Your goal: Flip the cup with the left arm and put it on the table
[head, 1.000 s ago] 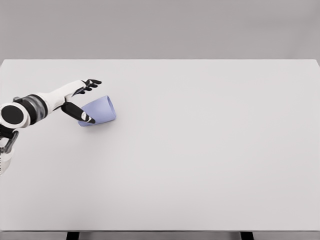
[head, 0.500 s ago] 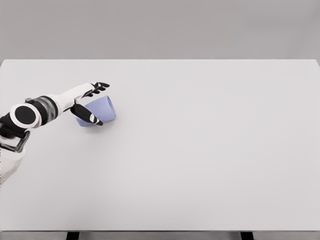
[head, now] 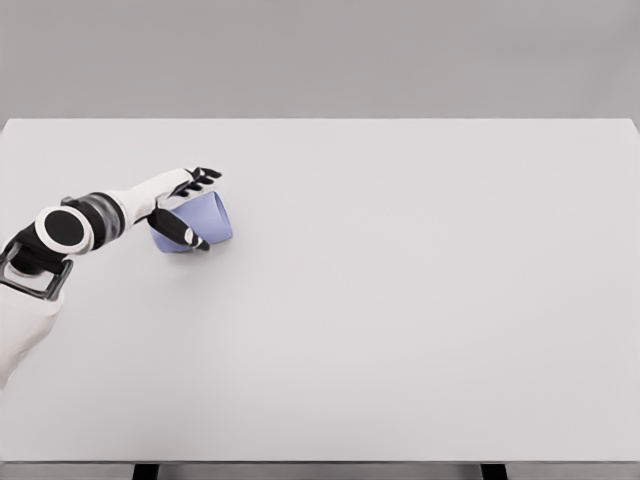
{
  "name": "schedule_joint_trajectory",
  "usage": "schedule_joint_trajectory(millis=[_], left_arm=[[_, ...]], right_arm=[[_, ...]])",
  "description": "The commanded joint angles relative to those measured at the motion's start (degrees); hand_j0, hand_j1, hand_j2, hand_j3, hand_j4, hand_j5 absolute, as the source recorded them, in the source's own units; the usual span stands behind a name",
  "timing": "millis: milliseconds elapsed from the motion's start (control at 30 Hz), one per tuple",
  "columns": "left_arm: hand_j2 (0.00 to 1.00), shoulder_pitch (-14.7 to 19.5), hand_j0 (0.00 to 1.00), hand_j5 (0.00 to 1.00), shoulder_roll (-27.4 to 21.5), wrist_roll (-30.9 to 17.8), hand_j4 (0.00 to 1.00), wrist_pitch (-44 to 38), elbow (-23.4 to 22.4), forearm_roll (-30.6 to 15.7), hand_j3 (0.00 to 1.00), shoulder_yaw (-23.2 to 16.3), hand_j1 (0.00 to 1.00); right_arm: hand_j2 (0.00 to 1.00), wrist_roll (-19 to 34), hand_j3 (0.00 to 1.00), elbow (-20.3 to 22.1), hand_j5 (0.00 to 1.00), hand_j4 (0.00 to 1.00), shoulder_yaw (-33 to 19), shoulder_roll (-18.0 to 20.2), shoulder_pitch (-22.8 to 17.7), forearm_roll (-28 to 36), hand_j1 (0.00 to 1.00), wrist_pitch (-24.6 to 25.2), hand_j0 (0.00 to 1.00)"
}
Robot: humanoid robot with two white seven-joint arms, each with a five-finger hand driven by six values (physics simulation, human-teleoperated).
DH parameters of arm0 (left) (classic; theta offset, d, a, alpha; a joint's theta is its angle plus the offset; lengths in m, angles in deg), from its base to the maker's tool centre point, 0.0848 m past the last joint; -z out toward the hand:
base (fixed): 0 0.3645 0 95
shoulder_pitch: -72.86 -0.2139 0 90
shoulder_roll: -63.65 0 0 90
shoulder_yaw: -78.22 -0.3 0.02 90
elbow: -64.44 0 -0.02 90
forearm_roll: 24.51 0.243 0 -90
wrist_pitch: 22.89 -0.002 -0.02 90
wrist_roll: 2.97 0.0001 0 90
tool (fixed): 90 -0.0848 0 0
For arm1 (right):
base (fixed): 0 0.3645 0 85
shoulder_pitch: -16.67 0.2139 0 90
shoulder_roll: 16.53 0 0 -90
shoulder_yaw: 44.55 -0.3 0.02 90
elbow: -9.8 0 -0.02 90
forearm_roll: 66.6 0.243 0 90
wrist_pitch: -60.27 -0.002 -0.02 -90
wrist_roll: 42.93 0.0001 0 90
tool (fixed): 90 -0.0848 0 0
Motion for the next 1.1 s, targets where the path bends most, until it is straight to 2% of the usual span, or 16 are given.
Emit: schedule_joint_trajectory(millis=[0,267,367,533,900,1067], left_arm=[[0.98,0.0,0.98,0.98,-0.01,0.01,0.98,0.11,-0.92,0.0,0.98,-0.46,0.98],[0.95,0.09,0.95,0.95,-0.01,0.01,0.95,0.11,-1.53,0.0,0.95,-0.64,0.95],[0.85,0.0,0.85,0.85,0.25,0.01,0.85,0.11,-1.53,-0.08,0.85,-0.64,0.85],[0.84,0.0,0.84,0.84,0.43,0.01,0.84,0.11,-1.53,-0.09,0.84,-0.72,0.84],[0.55,0.0,0.55,0.55,0.25,0.01,0.55,0.11,-1.45,-0.96,0.55,0.15,0.55],[0.51,0.0,0.51,0.51,0.25,0.01,0.51,0.11,-1.18,-1.58,0.51,1.56,0.51]], right_arm=[[1.0,0.01,1.0,0.0,1.0,1.0,0.0,0.0,0.0,0.0,1.0,0.01,1.0],[1.0,0.01,1.0,0.0,1.0,1.0,0.0,0.0,-0.09,0.0,1.0,0.01,1.0],[1.0,0.01,1.0,0.0,1.0,1.0,0.0,0.0,-0.09,0.0,1.0,0.01,1.0],[1.0,0.01,1.0,0.0,1.0,1.0,0.0,0.0,-0.09,0.0,1.0,0.01,1.0],[1.0,0.01,1.0,0.0,1.0,1.0,0.0,0.0,-0.09,0.0,1.0,0.01,1.0],[1.0,0.01,1.0,0.0,1.0,1.0,0.0,0.0,0.0,0.0,1.0,0.01,1.0]])
